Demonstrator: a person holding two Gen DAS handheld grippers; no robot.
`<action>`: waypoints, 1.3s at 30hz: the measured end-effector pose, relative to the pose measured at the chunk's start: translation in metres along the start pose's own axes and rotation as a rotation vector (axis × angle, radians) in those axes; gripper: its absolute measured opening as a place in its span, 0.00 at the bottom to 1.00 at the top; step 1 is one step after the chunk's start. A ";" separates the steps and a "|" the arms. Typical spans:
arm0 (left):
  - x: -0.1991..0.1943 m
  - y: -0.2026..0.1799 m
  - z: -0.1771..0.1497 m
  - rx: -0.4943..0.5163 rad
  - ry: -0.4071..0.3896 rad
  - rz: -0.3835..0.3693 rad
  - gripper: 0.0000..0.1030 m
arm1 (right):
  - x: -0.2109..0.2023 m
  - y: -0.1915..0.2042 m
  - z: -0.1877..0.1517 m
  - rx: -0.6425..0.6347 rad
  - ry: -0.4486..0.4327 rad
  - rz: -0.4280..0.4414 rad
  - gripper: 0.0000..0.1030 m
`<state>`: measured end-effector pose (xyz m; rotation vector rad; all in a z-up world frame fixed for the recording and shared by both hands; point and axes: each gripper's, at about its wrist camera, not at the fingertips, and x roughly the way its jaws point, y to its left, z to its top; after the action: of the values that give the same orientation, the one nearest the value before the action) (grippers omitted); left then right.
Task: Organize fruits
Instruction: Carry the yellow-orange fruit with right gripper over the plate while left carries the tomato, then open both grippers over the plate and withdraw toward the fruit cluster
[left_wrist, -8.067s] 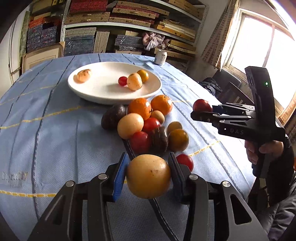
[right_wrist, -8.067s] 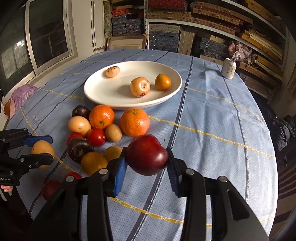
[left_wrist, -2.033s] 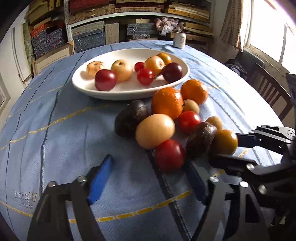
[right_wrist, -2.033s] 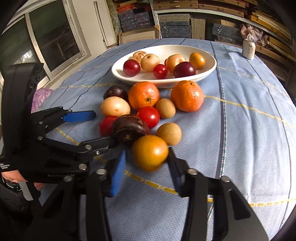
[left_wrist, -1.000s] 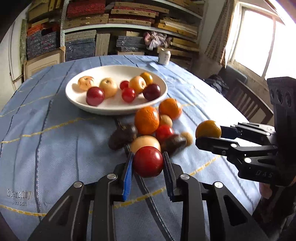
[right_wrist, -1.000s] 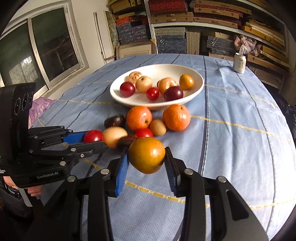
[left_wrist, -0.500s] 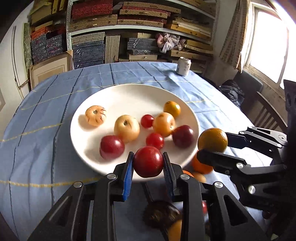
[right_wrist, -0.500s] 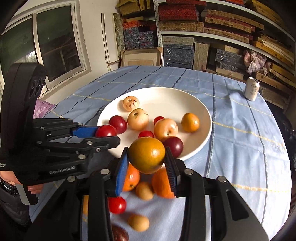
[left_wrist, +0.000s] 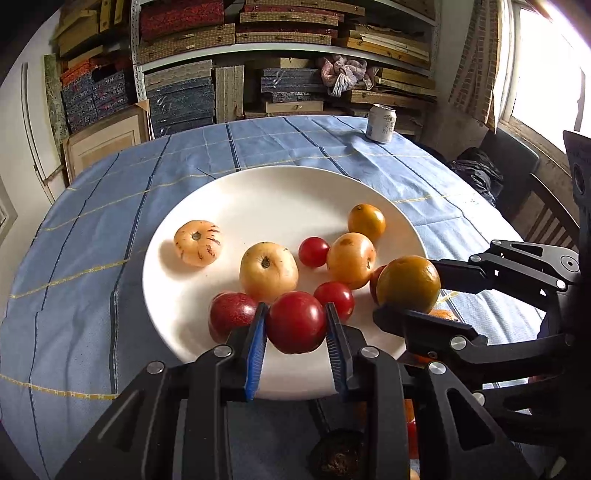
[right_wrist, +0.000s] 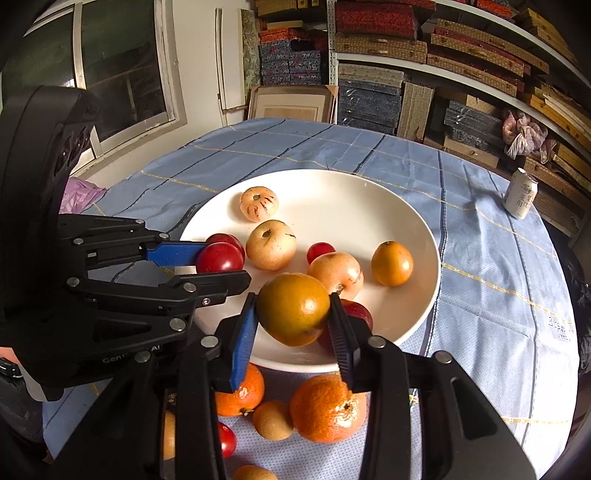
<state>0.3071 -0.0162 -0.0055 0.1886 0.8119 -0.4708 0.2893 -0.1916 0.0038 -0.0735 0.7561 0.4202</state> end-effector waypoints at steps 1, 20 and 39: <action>0.000 0.000 0.000 0.004 -0.008 0.013 0.39 | 0.002 -0.001 0.000 0.006 0.006 -0.005 0.37; -0.077 -0.027 -0.084 -0.111 -0.022 0.026 0.93 | -0.082 0.016 -0.083 0.080 -0.018 -0.023 0.87; -0.062 -0.035 -0.123 -0.099 0.042 -0.042 0.93 | -0.052 0.048 -0.126 0.043 0.111 0.035 0.63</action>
<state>0.1735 0.0153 -0.0431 0.0902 0.8792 -0.4666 0.1546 -0.1926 -0.0481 -0.0431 0.8765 0.4360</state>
